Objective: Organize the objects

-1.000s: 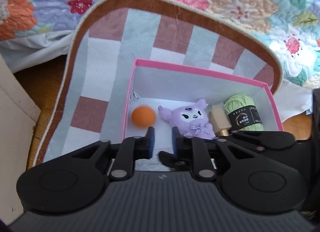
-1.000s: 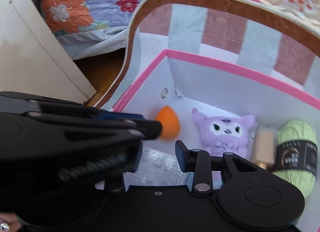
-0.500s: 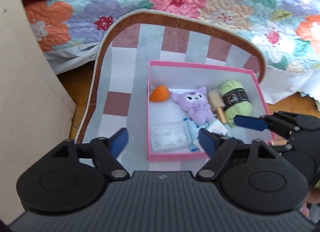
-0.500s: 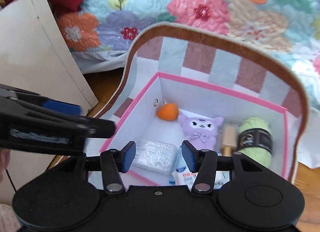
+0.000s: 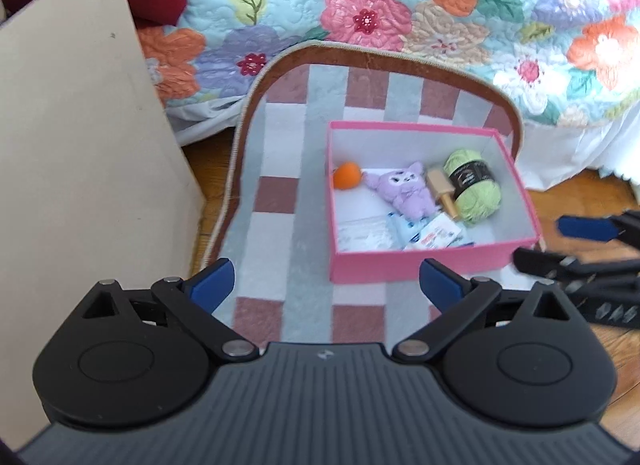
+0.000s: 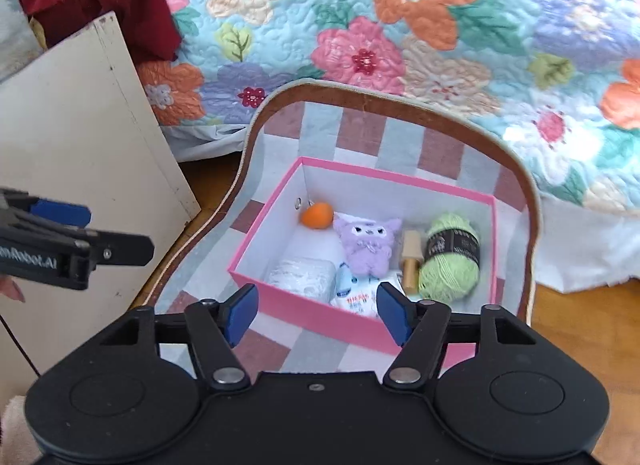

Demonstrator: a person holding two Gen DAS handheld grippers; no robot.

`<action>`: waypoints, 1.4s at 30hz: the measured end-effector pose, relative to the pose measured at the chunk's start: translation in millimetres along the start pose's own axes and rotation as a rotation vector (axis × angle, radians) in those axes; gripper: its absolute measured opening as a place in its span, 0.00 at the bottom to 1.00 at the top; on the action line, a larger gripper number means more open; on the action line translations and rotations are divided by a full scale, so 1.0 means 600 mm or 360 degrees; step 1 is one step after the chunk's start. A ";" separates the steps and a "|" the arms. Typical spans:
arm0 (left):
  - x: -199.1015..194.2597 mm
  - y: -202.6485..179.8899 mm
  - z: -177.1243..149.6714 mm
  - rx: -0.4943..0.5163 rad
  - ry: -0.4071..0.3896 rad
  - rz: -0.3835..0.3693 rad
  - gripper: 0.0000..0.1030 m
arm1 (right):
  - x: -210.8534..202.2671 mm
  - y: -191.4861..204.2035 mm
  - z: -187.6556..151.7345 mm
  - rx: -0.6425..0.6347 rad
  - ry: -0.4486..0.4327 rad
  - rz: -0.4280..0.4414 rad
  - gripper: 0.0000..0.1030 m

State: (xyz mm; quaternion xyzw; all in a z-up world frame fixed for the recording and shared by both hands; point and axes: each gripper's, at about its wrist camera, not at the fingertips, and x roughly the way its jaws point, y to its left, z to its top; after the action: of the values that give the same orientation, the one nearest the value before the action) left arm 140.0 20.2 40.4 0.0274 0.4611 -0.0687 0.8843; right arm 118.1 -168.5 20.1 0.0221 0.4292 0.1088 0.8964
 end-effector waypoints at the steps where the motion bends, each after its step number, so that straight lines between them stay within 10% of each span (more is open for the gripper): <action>1: -0.008 -0.004 -0.008 0.0027 -0.0028 0.0025 0.97 | -0.007 -0.003 -0.004 0.0040 0.0000 -0.0006 0.72; 42: 0.041 -0.048 -0.079 0.0060 0.0213 0.0055 0.98 | -0.019 -0.054 -0.097 0.0296 0.0206 -0.0194 1.00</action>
State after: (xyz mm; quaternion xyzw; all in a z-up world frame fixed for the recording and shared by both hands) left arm 111.1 -5.5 -6.4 0.0565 0.5172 -0.0600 0.8519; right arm 71.5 -205.9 -12.1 0.0720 0.4948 0.0150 0.8659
